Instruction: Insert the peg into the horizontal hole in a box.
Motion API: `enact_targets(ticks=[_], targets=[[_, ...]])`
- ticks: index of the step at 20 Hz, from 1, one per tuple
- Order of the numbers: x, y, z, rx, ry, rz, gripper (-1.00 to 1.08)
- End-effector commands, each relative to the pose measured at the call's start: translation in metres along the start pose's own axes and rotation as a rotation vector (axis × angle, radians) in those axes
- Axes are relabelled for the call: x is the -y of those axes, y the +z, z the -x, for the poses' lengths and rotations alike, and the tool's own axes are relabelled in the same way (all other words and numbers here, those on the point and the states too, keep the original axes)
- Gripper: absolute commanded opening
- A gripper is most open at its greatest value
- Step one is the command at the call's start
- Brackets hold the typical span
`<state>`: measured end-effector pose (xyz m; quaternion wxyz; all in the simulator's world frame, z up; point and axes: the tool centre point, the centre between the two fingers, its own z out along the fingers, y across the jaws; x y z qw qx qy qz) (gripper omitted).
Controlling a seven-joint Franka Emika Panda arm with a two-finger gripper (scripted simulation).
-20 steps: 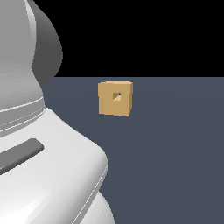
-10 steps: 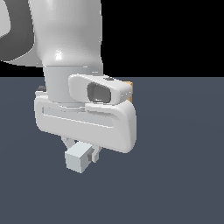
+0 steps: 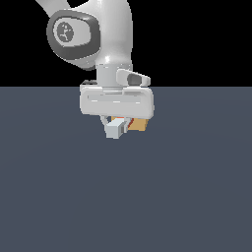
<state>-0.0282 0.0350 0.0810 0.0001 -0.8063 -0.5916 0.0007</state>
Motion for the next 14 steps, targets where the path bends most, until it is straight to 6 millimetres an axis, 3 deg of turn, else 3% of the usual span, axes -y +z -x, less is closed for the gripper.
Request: enact_targets(ticks=[1,7,14], targets=[[0.004,-0.007,-0.028,0.000,-0.015,0.002,-1.00],[0.009,-0.015,-0.070,-0.001,-0.041,0.001,-1.00],[0.010,-0.017,-0.077,-0.001,-0.045,0.001,-1.00]])
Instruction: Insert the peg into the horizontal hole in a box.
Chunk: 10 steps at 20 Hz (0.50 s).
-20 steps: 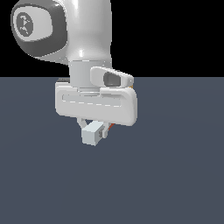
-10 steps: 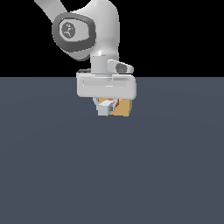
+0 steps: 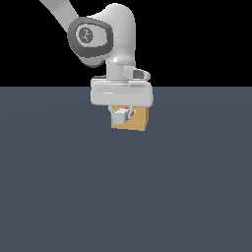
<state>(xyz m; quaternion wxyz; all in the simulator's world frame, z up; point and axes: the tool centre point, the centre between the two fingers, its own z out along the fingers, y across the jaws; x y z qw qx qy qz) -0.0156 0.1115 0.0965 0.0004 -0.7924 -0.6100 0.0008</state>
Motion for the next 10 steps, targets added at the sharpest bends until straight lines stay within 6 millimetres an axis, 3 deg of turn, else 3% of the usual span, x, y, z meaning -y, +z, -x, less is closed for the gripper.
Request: enact_targets(ticks=[1,10], targets=[[0.0001,-0.0001,-0.0003,0.000,0.000,0.000,-1.00],[-0.0032,-0.0007,0.0003,-0.001,-0.002,0.001,-1.00]])
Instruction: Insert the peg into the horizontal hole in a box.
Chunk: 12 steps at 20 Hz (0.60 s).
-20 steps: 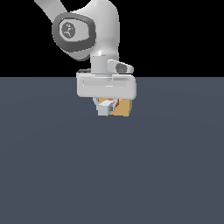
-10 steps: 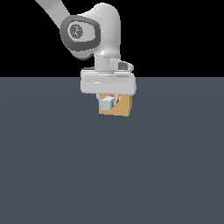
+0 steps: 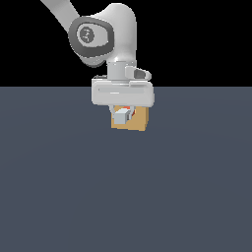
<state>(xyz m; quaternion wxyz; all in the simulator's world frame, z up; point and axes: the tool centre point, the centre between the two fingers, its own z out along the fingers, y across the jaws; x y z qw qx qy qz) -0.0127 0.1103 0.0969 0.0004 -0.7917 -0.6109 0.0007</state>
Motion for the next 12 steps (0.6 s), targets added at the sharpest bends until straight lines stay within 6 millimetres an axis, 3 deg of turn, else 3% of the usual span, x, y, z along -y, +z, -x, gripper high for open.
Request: enact_targets(ticks=[1,6,12], targets=[[0.000,0.000,-0.001,0.000,0.000,0.001,-1.00],[0.000,0.000,-0.015,0.000,0.000,0.001,-1.00],[0.001,-0.001,-0.055,-0.001,0.000,0.002,-1.00]])
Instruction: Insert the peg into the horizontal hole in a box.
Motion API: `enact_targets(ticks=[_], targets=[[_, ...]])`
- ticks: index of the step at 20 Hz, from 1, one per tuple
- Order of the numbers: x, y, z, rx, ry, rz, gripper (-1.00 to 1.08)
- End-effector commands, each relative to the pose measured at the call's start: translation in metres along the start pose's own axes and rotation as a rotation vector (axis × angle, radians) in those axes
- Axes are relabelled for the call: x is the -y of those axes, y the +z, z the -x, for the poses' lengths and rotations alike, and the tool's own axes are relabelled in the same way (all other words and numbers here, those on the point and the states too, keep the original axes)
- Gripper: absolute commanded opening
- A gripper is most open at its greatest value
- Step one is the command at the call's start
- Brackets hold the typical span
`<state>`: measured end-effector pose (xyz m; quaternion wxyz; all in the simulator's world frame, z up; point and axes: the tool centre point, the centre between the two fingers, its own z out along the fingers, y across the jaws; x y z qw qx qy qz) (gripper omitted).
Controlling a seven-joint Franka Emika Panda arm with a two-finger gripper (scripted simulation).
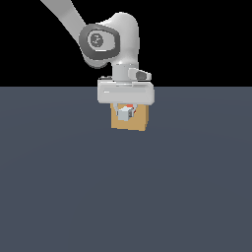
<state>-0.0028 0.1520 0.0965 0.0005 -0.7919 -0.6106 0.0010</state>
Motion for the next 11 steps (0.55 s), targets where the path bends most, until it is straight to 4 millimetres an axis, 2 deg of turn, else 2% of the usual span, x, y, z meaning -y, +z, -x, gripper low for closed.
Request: enact_targets(ticks=[1,6,11], targets=[[0.000,-0.001,-0.019,-0.002,-0.001,0.002,-1.00],[-0.001,-0.002,-0.041,-0.002,-0.001,0.003,-1.00],[-0.001,-0.002,-0.047,-0.002,-0.001,0.003,-1.00]])
